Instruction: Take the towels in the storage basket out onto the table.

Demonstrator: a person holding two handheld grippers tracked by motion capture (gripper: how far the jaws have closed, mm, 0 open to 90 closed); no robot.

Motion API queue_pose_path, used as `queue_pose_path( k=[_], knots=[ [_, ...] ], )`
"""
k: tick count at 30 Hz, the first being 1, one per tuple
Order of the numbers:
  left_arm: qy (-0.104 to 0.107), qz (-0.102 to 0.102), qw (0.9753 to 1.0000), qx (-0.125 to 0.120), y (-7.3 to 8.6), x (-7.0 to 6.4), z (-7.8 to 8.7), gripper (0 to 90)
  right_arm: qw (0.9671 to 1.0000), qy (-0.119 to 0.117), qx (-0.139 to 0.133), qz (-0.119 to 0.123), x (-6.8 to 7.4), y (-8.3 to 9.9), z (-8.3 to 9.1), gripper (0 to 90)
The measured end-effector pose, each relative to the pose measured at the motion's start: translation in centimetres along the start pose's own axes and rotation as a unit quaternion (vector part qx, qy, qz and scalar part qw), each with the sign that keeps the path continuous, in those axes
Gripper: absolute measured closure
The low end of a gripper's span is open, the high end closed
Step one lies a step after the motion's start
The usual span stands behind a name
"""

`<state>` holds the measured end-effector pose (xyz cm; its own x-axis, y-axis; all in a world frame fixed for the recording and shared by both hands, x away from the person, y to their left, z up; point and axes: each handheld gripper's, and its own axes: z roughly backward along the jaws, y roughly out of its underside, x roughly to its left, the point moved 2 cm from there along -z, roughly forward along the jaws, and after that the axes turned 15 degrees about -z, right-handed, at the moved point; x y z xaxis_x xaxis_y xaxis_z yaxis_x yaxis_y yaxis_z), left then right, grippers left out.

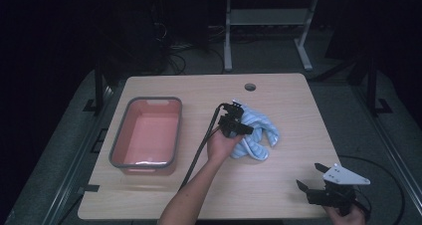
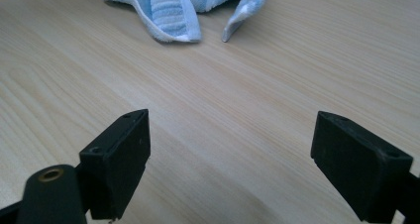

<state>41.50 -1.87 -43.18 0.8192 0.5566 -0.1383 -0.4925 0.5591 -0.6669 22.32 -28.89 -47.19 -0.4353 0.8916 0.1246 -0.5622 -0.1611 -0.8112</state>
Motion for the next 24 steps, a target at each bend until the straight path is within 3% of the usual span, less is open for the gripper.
queue_pose_path(
  k=[4,14,24],
  knots=[
    [-0.003,-0.009,0.9999,0.009,0.07,-0.20,-0.25,63.7,1.0000,0.002,0.002,-0.001,0.04,0.06,-0.04,14.9],
    [0.000,-0.008,0.9999,0.008,0.07,-0.56,-0.63,59.4,1.0000,0.003,0.003,0.000,0.16,0.11,-0.02,14.9],
    [0.002,-0.009,0.9999,0.011,0.10,-0.63,-0.28,43.3,1.0000,0.007,0.004,-0.001,0.18,0.13,-0.03,14.9]
  ],
)
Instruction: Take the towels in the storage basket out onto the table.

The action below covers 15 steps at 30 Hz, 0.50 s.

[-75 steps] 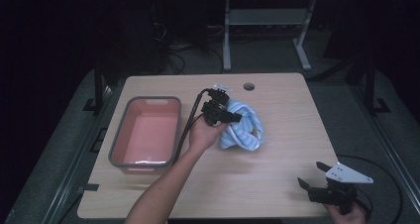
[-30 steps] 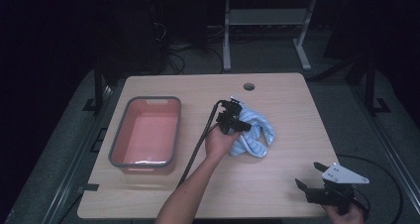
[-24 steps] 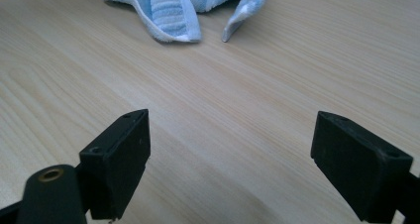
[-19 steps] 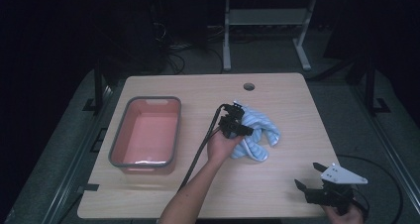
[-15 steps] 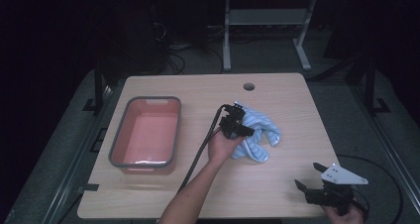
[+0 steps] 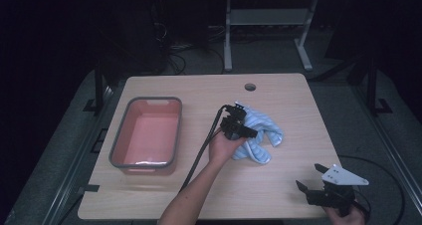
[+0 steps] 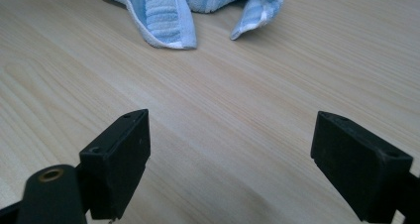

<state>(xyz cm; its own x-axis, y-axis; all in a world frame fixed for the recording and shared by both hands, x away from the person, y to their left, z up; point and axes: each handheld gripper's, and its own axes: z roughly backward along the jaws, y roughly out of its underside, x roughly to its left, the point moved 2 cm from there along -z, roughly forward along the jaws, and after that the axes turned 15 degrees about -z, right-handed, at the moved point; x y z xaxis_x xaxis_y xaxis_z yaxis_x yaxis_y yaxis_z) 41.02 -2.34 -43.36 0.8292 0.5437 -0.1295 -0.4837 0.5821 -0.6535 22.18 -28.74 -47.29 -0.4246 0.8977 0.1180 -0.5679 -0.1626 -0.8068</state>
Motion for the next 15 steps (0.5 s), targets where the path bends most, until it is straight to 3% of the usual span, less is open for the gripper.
queue_pose_path(
  k=[15],
  knots=[
    [0.005,0.001,0.9994,-0.034,0.7,0.0,1.9,40.2,1.0000,0.004,-0.005,-0.003,-0.1,-0.1,0.2,14.9]
  ],
)
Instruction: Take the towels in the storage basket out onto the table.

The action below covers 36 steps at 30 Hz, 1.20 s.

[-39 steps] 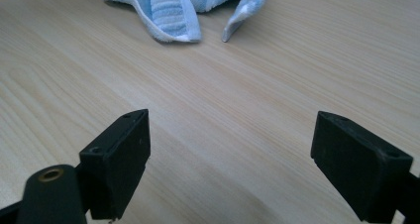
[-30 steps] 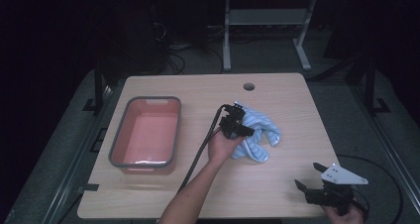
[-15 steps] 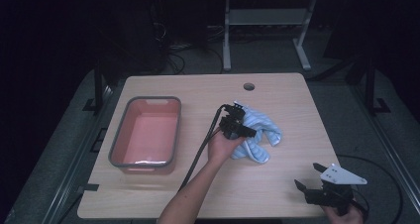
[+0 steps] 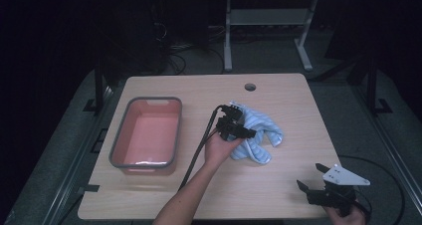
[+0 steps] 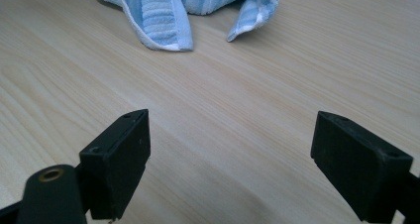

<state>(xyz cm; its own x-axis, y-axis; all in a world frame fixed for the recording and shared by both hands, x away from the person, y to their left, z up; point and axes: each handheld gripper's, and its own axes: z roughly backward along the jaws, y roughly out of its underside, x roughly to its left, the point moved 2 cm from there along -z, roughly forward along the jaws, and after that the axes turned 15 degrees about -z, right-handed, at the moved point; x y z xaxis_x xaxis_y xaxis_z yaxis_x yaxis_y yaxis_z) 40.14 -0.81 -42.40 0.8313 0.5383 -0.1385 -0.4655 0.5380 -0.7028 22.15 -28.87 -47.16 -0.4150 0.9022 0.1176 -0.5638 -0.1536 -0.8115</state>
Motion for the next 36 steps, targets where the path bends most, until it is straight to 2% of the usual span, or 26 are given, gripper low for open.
queue_pose_path(
  k=[6,7,9,12,14,22,27,36],
  knots=[
    [0.005,0.003,0.9999,-0.009,0.7,0.1,0.8,39.9,1.0000,0.001,-0.002,-0.004,0.0,0.0,0.1,14.9],
    [0.009,0.000,0.9999,-0.013,0.9,0.0,1.2,39.9,1.0000,0.002,-0.003,-0.001,0.0,0.0,0.1,14.9],
    [0.003,-0.006,0.9998,-0.021,1.1,-0.2,1.7,40.2,1.0000,0.003,-0.002,0.000,-0.1,0.0,0.1,14.9],
    [0.004,-0.011,0.9998,-0.019,1.6,-0.4,2.2,40.7,1.0000,0.004,-0.002,0.000,-0.2,0.0,0.0,14.9],
    [0.000,-0.010,0.9998,-0.020,2.0,-0.4,2.5,40.9,1.0000,0.004,-0.002,0.001,-0.2,0.0,0.1,14.9],
    [0.009,-0.003,0.9995,-0.031,3.3,-0.4,3.7,41.3,0.9999,0.006,-0.004,-0.008,-0.3,0.1,0.2,14.9],
    [0.011,-0.014,0.9993,-0.033,4.2,-0.8,4.7,41.2,0.9999,0.009,-0.004,-0.006,-0.3,0.1,0.1,14.9],
    [0.023,-0.011,0.9990,-0.038,5.9,-1.0,5.7,38.6,0.9999,0.011,0.003,0.002,0.0,0.1,0.0,14.9]
  ],
)
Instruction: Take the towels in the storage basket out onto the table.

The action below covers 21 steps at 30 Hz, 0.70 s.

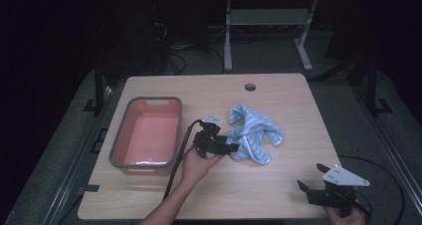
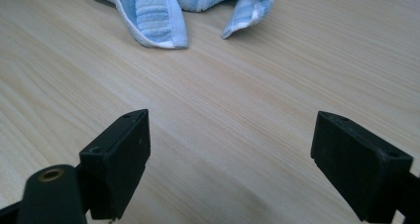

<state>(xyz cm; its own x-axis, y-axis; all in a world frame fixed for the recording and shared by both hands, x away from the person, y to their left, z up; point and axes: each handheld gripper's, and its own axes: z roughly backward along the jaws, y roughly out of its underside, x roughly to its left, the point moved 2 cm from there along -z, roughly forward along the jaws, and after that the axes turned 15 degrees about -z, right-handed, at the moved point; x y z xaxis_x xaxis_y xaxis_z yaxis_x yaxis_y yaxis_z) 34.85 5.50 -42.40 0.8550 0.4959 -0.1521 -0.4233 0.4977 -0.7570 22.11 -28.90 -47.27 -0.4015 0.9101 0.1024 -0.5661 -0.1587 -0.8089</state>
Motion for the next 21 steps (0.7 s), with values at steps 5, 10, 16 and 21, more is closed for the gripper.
queue_pose_path(
  k=[5,10,16,21],
  knots=[
    [0.001,-0.007,1.0000,0.003,0.9,-0.4,0.4,38.2,1.0000,0.004,0.001,0.004,0.1,0.0,0.0,14.9],
    [0.001,-0.008,1.0000,0.002,1.5,-0.6,0.9,38.2,1.0000,0.004,0.002,0.004,0.2,0.0,0.0,14.9],
    [0.007,-0.014,0.9999,0.001,2.3,-1.2,1.3,38.4,0.9999,0.005,0.000,0.009,0.2,0.0,-0.1,14.9],
    [0.016,-0.009,0.9998,-0.004,2.8,-1.5,1.6,38.3,0.9999,0.005,0.000,0.009,0.2,0.0,-0.1,14.9]
  ],
)
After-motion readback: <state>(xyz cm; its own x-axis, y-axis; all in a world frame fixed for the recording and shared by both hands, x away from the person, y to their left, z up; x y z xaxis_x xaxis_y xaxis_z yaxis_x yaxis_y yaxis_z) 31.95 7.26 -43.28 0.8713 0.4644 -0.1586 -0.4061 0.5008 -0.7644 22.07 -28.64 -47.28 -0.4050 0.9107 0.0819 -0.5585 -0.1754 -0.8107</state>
